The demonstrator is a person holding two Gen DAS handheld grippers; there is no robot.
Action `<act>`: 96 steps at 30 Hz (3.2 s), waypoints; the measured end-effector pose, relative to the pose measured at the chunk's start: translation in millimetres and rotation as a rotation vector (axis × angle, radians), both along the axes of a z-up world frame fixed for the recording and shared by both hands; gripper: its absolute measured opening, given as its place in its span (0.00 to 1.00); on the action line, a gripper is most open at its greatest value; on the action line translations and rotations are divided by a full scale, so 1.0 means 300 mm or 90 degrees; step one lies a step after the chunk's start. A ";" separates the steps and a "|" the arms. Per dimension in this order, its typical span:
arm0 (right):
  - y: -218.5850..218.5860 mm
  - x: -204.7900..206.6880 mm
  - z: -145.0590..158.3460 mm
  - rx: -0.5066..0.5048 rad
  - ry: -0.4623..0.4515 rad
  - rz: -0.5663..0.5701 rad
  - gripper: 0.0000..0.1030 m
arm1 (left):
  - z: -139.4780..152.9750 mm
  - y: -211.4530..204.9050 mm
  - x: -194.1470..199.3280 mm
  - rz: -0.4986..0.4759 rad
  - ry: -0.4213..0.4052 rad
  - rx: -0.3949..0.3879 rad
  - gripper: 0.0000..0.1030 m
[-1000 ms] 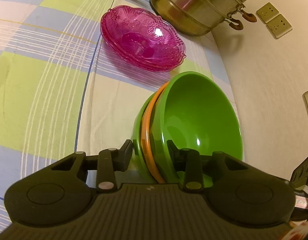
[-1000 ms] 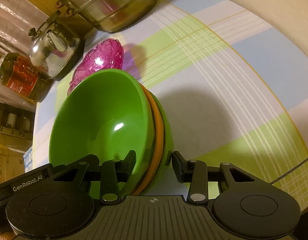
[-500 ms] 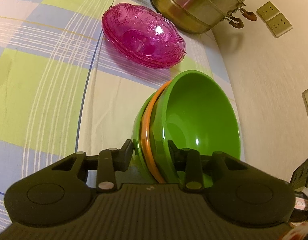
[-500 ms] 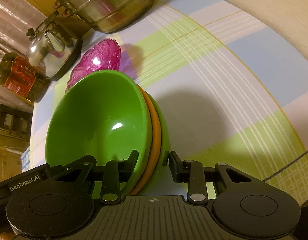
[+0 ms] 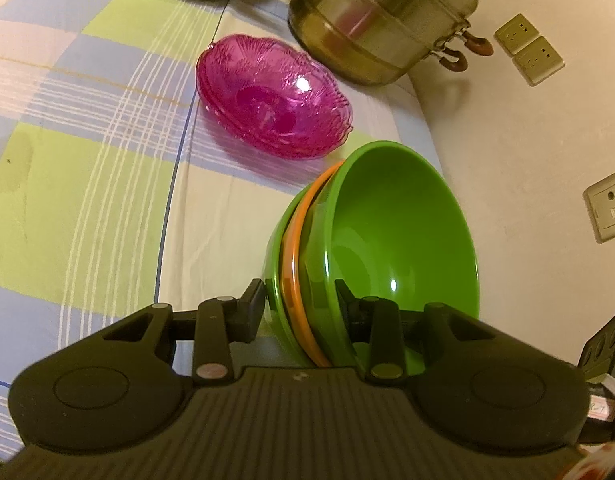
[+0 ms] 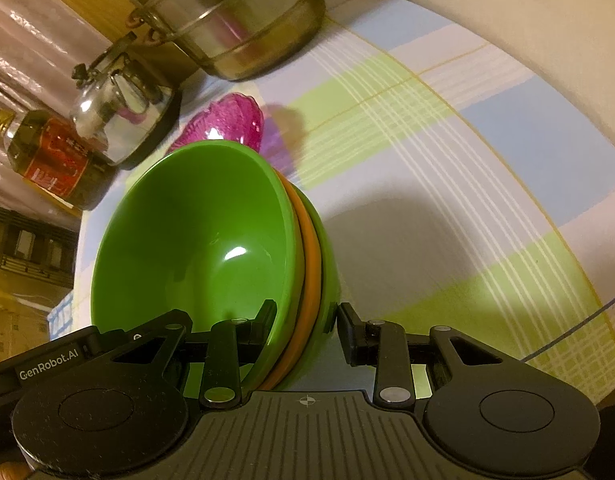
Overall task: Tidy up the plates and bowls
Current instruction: 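Lift the bowl stack with both tools and carry it toward the pink dishes, then lower the bowl stack onto the pink dish stack with both tools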
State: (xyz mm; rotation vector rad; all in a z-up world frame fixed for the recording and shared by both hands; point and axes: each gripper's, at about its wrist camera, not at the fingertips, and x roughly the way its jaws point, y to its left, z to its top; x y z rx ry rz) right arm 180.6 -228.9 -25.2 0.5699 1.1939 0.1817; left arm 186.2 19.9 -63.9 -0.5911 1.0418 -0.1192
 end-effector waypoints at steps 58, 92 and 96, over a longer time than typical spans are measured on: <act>0.163 0.392 0.158 -0.029 -0.068 0.053 0.32 | 0.167 0.165 0.351 0.023 -0.045 -0.006 0.31; 0.272 0.702 -0.112 -0.023 -0.005 0.071 0.30 | -0.047 0.249 0.636 0.030 0.013 0.035 0.31; 0.278 0.704 -0.117 -0.020 -0.012 0.079 0.31 | -0.047 0.250 0.634 0.033 0.005 0.040 0.31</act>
